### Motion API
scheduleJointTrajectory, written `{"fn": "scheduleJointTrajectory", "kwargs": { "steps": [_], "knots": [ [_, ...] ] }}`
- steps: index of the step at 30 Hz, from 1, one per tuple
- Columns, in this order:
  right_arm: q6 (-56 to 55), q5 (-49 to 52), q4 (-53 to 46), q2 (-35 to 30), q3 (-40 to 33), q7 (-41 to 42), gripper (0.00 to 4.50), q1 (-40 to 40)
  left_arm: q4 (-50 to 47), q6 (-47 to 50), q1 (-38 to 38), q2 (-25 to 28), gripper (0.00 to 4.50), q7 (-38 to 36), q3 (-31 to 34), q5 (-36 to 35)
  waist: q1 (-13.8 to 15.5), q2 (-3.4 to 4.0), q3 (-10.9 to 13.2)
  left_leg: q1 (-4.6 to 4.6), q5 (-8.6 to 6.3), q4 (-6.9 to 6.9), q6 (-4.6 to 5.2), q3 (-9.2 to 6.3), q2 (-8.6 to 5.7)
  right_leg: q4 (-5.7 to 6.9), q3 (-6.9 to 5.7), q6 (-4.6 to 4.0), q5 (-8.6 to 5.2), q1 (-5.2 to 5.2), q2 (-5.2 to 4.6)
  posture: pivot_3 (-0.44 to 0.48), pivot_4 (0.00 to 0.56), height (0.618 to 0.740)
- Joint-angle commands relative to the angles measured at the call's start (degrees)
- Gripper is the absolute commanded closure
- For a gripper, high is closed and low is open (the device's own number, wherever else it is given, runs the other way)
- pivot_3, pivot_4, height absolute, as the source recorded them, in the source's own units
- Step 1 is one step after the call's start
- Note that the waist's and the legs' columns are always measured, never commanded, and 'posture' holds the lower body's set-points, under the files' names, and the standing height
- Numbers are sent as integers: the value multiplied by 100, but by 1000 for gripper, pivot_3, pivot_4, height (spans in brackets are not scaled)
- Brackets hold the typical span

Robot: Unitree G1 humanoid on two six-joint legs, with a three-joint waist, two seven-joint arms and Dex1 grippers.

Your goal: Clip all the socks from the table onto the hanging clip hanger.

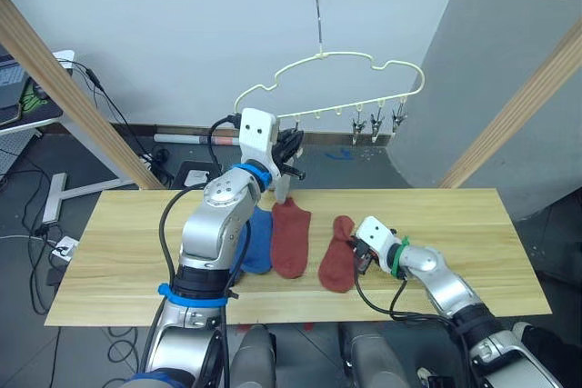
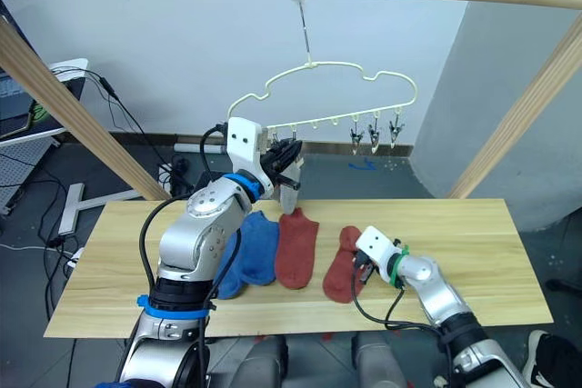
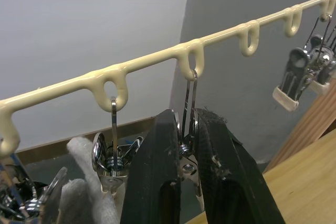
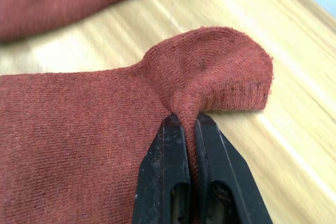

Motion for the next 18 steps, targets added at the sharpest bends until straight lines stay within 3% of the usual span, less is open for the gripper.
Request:
{"fn": "scheduleJointTrajectory", "kwargs": {
  "steps": [1, 4, 7, 12, 18],
  "knots": [
    [-258, 452, -1430, -291, -232, 587, 4485, 293, -1, 1481, -130, -104, 4341, -146, 777, -1293, -8, 2, 1, -1, 0, 0, 0, 0, 0, 2, 0, 0, 0, -2, 0, 25, 234, 740],
    [-54, 1010, -2613, -427, -527, 848, 4485, 504, 139, 2905, -472, -108, 4341, -55, 1640, -2573, -79, 1, 1, -5, -1, 0, 0, -2, 0, 1, 0, 2, -2, -3, 0, 17, 233, 740],
    [388, 1418, -3295, -416, -752, 892, 4485, 529, 371, 3635, -792, -123, 4341, 200, 2339, -3396, -87, 1, 1, -4, 0, 2, 0, -3, 0, 1, -2, 3, -1, -3, 0, 5, 231, 740],
    [758, 1456, -3770, -391, -698, 864, 4485, 411, 583, 4095, -1001, -75, 4341, 528, 2700, -3901, -73, 0, 1, -8, -1, 2, 0, -4, 0, -2, -3, 2, -1, -4, 0, -3, 230, 740],
    [1142, 1472, -3874, -60, -678, 647, 4485, 112, 605, 4278, -1067, -63, 4341, 667, 2703, -4244, -74, 0, 1, -8, 0, 0, -1, -4, 0, 0, -3, 1, -1, -8, 0, -3, 230, 740]
  ]
}}
